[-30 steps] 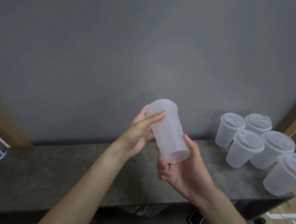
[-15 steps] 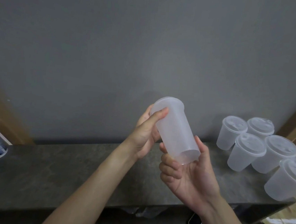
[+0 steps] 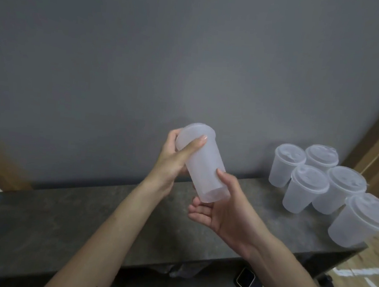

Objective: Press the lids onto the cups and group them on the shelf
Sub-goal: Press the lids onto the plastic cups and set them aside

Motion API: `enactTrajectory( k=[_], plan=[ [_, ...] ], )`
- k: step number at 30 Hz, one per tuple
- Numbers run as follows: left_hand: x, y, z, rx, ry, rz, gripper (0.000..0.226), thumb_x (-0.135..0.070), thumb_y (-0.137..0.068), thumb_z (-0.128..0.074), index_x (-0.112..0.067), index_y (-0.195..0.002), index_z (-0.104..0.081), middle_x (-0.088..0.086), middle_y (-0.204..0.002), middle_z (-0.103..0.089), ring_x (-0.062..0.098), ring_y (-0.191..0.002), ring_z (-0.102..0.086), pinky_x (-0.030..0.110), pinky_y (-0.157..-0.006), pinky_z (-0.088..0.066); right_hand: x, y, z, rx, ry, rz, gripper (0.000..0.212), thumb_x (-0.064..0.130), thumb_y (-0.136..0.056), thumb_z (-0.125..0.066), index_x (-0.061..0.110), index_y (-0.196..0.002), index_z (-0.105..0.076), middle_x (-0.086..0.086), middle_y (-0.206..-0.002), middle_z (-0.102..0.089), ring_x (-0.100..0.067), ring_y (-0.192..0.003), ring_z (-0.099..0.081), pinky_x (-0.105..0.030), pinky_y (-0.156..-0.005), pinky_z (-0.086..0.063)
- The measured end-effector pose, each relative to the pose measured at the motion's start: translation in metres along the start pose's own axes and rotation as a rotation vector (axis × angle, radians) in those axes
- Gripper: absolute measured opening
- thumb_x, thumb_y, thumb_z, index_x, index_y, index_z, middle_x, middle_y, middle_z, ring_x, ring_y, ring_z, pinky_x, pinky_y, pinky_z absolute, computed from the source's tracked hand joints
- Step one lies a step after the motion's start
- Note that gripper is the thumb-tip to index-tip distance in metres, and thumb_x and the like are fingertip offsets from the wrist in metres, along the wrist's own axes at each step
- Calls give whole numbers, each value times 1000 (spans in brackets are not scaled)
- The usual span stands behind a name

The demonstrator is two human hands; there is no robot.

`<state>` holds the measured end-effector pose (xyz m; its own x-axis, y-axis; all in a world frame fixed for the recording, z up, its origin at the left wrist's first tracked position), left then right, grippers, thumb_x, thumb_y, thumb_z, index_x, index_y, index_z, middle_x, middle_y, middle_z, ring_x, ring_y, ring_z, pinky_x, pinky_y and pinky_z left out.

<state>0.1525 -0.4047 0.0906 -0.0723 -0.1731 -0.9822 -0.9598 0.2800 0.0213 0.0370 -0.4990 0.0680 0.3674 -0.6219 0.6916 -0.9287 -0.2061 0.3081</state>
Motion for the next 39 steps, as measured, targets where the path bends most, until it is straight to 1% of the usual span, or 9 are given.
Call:
enactTrajectory(
  k=[4, 9, 16, 20, 24, 28, 33, 36, 39],
  plan=[
    [0, 12, -9, 152, 219, 24, 70, -27, -79, -75, -9, -139, -44, 10, -113, -61, 20, -85, -63, 20, -40, -42, 2, 4, -7, 120, -233, -14, 69, 61, -88, -48, -3, -110, -63, -8, -61, -53, -21, -56, -60, -31, -57, -57],
    [-3, 9, -2, 118, 43, -148, 74, -34, -68, -85, -18, -131, -51, -2, -114, -67, 15, -99, -68, 31, -68, -58, -1, -2, 6, -1, -24, 49, 71, 64, -89, -48, -1, -117, -58, -11, -66, -54, -23, -64, -61, -31, -61, -59],
    [6, 9, -6, 84, 168, 51, 17, -24, -98, -61, -17, -113, -59, 6, -97, -62, 18, -74, -64, 23, -42, -44, -2, 6, -2, 94, -345, -26, 69, 62, -88, -51, -3, -100, -69, -5, -54, -51, -20, -54, -59, -29, -52, -52],
    [12, 13, -9, 41, 175, 148, 45, -34, -97, -59, -3, -130, -58, 10, -95, -58, 13, -47, -55, 21, -38, -32, 1, 9, -12, 168, -433, -25, 64, 60, -93, -55, -2, -109, -59, -5, -59, -54, -19, -59, -60, -27, -52, -49],
    [13, 11, -10, 67, 229, 255, 61, -51, -92, -61, -9, -136, -60, 13, -112, -62, 21, -66, -64, 29, -55, -42, 2, 12, -17, 184, -441, -9, 61, 57, -94, -57, 0, -117, -55, -6, -61, -56, -22, -66, -62, -26, -51, -45],
    [8, 13, -13, 47, 226, 275, 59, -48, -96, -56, -6, -137, -58, 12, -108, -56, 12, -45, -55, 21, -40, -35, 5, 13, -18, 165, -375, 5, 62, 60, -94, -52, 6, -123, -51, -4, -62, -56, -21, -67, -61, -25, -46, -34],
    [-1, 10, -10, 59, 150, 134, 55, -49, -85, -73, -14, -127, -63, 11, -113, -70, 24, -93, -67, 29, -57, -54, -3, 8, -1, 46, -60, -30, 70, 66, -92, -43, 4, -121, -59, -11, -76, -64, -21, -70, -61, -24, -45, -33],
    [-14, 9, -3, -8, -121, -84, 34, -36, -87, -78, -19, -113, -64, -4, -104, -72, 13, -93, -69, 29, -71, -57, -8, 3, 14, -109, 214, 71, 71, 68, -88, -58, 11, -130, -59, -15, -94, -74, -21, -76, -69, -25, -47, -45],
    [-17, 14, -7, 118, -112, -59, 49, -44, -84, -78, -32, -127, -60, -10, -125, -66, 7, -109, -67, 29, -71, -59, -8, 5, 7, -5, -8, 33, 68, 65, -91, -54, 5, -122, -59, -12, -80, -64, -17, -60, -62, -23, -45, -48]
  ],
)
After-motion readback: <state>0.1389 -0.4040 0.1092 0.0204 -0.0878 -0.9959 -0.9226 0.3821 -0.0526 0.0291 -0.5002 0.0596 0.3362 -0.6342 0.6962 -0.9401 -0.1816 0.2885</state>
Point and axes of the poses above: each hand's wrist, its own y-axis away from the middle knuckle, its own z-axis out of the back of the hand, x = y × z, the point moved 4 cm from there along -y, towards the middle knuckle
